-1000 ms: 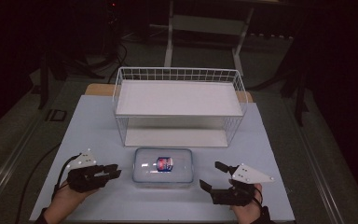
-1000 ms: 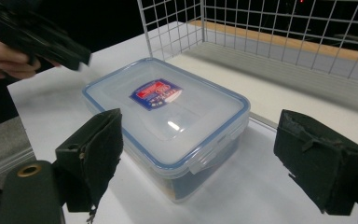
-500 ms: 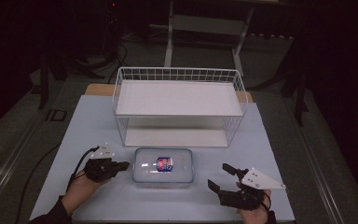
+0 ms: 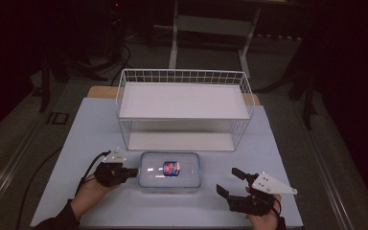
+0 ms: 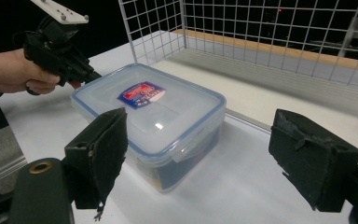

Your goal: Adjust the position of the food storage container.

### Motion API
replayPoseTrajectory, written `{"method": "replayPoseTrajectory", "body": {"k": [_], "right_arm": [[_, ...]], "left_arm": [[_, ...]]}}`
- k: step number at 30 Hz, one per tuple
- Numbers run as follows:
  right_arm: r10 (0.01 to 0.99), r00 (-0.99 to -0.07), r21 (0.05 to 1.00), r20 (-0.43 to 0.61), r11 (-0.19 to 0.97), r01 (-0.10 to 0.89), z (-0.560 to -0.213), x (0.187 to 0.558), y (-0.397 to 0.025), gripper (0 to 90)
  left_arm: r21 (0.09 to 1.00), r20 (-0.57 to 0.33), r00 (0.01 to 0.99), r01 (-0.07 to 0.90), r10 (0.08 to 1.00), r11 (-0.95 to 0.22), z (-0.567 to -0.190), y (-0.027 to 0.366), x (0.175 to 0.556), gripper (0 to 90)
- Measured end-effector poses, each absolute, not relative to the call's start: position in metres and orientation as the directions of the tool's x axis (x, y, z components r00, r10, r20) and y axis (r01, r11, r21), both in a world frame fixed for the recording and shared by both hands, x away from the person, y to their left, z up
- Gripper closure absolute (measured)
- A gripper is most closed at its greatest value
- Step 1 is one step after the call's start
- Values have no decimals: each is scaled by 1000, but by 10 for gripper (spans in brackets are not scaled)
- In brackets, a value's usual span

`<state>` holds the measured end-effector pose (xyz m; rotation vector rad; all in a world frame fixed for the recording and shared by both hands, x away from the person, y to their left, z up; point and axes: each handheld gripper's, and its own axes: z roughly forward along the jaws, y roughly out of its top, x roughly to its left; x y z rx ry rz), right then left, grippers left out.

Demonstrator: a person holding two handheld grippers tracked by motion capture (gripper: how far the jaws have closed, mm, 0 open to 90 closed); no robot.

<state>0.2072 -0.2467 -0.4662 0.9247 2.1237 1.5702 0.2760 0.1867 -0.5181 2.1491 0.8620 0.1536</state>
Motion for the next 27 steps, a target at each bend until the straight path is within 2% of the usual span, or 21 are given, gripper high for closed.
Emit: {"method": "replayPoseTrajectory", "body": {"k": [27], "right_arm": [[685, -721, 931, 109, 183, 315, -469, 210, -247, 191]], "left_arm": [[715, -179, 788, 515, 589, -472, -517, 151, 288, 888]]}}
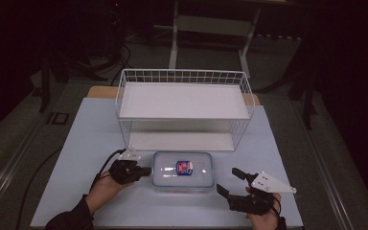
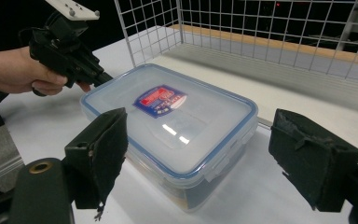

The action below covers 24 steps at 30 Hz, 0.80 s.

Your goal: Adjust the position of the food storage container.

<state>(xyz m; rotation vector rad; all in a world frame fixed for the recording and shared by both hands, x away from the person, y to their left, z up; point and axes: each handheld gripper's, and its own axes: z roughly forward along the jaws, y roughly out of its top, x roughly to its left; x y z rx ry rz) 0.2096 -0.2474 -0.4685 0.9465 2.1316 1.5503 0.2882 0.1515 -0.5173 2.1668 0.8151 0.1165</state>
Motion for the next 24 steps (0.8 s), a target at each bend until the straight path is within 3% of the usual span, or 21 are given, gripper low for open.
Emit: {"method": "replayPoseTrajectory", "body": {"k": [8, 15, 21, 24], "right_arm": [[689, -715, 927, 118, 182, 328, -469, 212, -248, 190], [692, -713, 925, 112, 189, 329, -467, 213, -247, 184], [692, -715, 924, 103, 199, 326, -464, 215, -245, 181], [690, -718, 926, 92, 206, 317, -462, 216, -245, 181]], "left_arm": [[723, -197, 767, 534, 611, -437, -513, 163, 284, 864], [765, -231, 748, 535, 622, -360, -493, 188, 274, 622], [800, -283, 770, 518, 572, -302, -473, 194, 265, 466], [810, -332, 789, 519, 516, -273, -466, 195, 264, 346]]}}
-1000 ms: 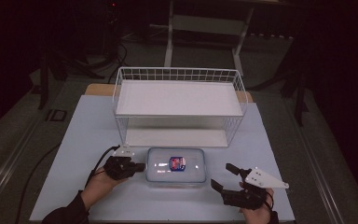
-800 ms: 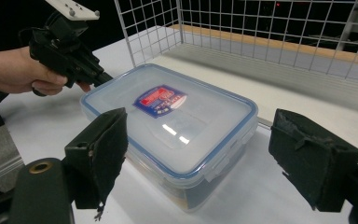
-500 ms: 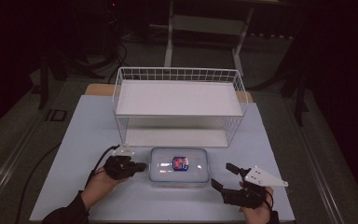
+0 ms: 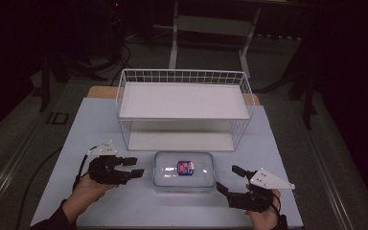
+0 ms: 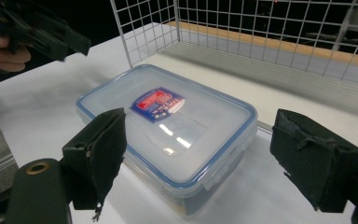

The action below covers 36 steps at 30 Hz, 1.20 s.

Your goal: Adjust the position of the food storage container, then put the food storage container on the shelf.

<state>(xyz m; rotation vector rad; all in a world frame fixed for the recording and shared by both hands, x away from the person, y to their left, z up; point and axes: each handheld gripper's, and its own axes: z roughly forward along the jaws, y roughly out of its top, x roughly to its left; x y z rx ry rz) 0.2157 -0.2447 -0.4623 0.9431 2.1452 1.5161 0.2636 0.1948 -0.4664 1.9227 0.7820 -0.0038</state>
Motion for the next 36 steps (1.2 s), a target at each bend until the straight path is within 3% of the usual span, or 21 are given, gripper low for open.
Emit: {"method": "replayPoseTrajectory", "body": {"k": [3, 8, 15, 21, 25, 30, 36], "right_arm": [[680, -727, 925, 91, 213, 315, -461, 220, -245, 179], [679, -728, 921, 99, 214, 325, -459, 227, -245, 160], [682, -720, 902, 124, 226, 369, -456, 240, -238, 141], [677, -697, 851, 236, 203, 485, -456, 260, -232, 104], [698, -640, 809, 322, 149, 569, -459, 273, -230, 100], [680, -619, 761, 393, 137, 634, -462, 285, -230, 100], [664, -586, 689, 464, 144, 710, -475, 298, -232, 130]], "left_arm": [[824, -347, 780, 519, 521, -228, -461, 193, 263, 269], [802, -371, 756, 553, 539, -225, -455, 183, 264, 3], [776, -430, 719, 604, 547, -183, -459, 167, 269, 0], [708, -527, 627, 698, 574, -113, -474, 162, 282, 0], [633, -619, 565, 770, 545, -78, -483, 161, 290, 0], [554, -666, 489, 830, 563, -65, -494, 158, 298, 0], [517, -697, 455, 854, 555, -51, -501, 158, 301, 61]]}}
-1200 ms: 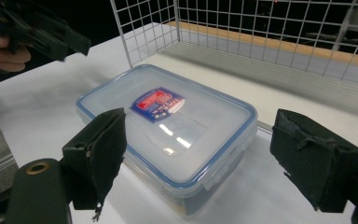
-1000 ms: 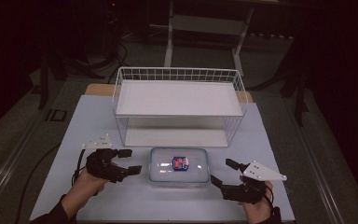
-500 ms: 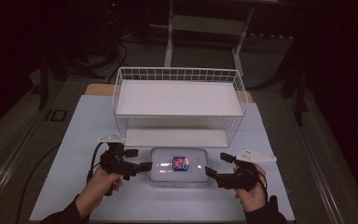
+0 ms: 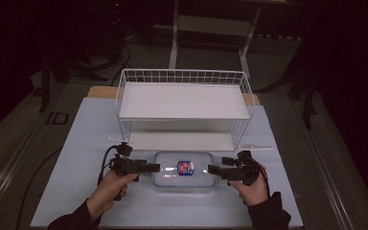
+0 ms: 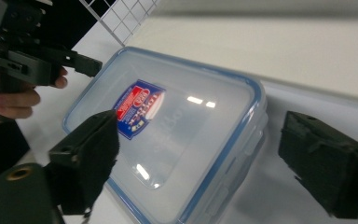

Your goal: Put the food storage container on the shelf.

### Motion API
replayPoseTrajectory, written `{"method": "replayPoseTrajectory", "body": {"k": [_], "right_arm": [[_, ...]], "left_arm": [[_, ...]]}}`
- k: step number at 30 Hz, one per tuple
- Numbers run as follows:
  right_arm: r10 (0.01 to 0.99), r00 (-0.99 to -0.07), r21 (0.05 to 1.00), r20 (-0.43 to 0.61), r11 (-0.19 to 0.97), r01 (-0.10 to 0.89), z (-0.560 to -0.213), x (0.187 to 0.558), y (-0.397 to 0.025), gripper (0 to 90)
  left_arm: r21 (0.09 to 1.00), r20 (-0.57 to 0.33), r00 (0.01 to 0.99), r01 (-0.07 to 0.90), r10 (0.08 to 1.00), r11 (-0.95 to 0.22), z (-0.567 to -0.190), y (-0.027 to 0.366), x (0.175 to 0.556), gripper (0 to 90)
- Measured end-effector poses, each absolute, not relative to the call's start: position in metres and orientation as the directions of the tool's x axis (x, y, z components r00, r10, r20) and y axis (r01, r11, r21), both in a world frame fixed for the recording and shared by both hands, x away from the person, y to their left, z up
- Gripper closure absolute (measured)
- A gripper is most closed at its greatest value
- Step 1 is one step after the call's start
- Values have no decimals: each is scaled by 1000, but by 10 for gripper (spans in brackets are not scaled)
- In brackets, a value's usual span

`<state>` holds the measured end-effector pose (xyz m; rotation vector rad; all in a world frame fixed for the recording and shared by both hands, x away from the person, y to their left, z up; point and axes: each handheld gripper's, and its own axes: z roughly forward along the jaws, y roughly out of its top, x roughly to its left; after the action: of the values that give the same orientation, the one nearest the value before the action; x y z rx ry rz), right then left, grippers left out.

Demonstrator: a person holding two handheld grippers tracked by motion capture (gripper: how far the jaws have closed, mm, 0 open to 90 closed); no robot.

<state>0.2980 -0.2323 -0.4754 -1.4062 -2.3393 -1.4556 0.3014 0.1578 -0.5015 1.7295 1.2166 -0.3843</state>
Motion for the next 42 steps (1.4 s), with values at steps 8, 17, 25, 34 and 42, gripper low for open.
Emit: {"method": "replayPoseTrajectory", "body": {"k": [8, 17, 25, 34, 42], "right_arm": [[637, -429, 500, 640, 79, 863, -501, 312, -238, 218], [625, -362, 412, 691, 71, 908, -509, 318, -232, 293], [606, -311, 357, 732, 48, 933, -512, 318, -232, 361], [600, -254, 318, 759, 0, 948, -513, 313, -235, 398], [623, -256, 313, 739, 18, 950, -505, 310, -233, 409]], "left_arm": [[420, -739, 366, 907, 566, -38, -517, 155, 309, 208], [342, -793, 297, 940, 532, -15, -526, 153, 312, 335], [325, -825, 281, 946, 490, 5, -529, 159, 311, 472], [309, -829, 269, 951, 490, 1, -526, 159, 309, 505], [326, -805, 280, 945, 523, -4, -518, 156, 304, 517]]}}
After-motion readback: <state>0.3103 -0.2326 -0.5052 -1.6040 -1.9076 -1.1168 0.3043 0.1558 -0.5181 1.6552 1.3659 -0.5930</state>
